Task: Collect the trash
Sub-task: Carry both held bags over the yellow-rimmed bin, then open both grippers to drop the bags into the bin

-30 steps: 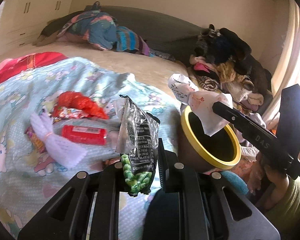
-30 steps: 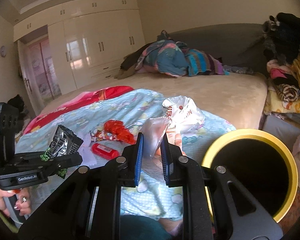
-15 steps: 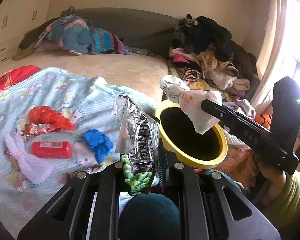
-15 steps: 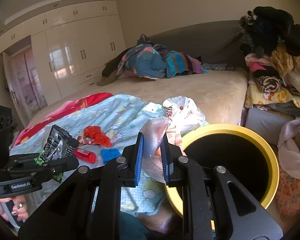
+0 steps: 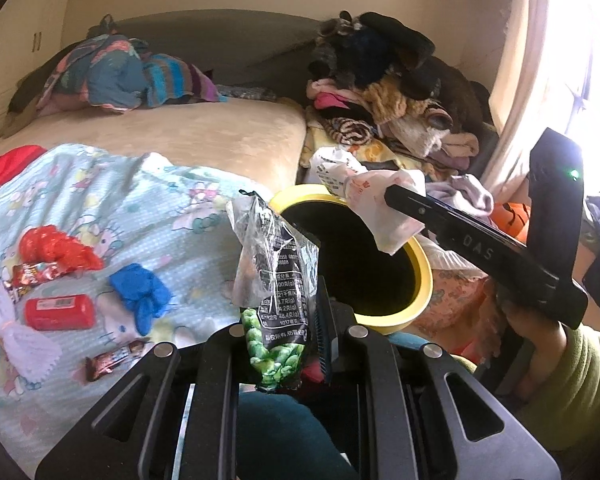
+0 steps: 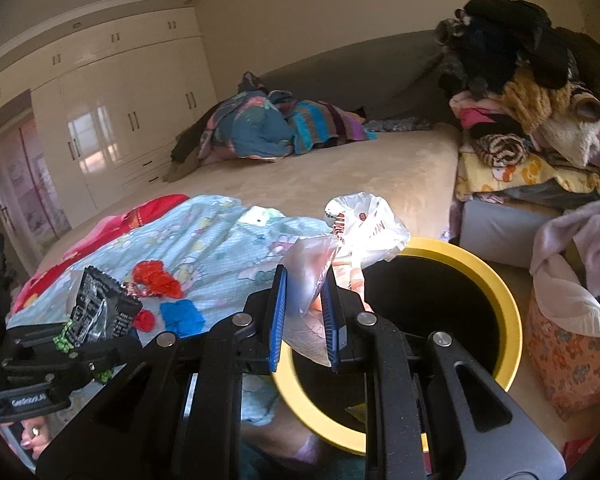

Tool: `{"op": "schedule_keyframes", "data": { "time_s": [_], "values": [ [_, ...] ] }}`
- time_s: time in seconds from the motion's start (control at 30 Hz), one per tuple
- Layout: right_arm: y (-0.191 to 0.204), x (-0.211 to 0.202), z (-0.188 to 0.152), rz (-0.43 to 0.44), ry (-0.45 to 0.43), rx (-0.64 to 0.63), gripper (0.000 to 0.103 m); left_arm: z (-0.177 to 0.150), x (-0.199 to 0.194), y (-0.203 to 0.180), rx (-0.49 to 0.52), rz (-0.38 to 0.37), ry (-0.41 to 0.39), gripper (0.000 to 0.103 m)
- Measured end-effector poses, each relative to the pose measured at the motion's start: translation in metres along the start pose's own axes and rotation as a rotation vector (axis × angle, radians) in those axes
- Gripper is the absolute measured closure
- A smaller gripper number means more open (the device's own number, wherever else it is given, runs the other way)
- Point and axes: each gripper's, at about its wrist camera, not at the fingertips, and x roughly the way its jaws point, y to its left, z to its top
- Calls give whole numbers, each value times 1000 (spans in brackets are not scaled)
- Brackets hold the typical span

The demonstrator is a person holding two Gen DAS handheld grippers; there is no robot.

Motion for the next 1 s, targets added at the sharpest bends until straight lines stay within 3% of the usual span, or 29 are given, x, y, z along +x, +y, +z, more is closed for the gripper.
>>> {"op": "schedule_keyframes", "data": {
  "time_s": [0.47,1.0],
  "values": [
    [-44,5,-10,-66,37,80,91,0,34,-35,70,-56,55,88],
    [-67,9,-20,-87,70,128,91,24,93,-40,48,-58,107,88]
  ]
}}
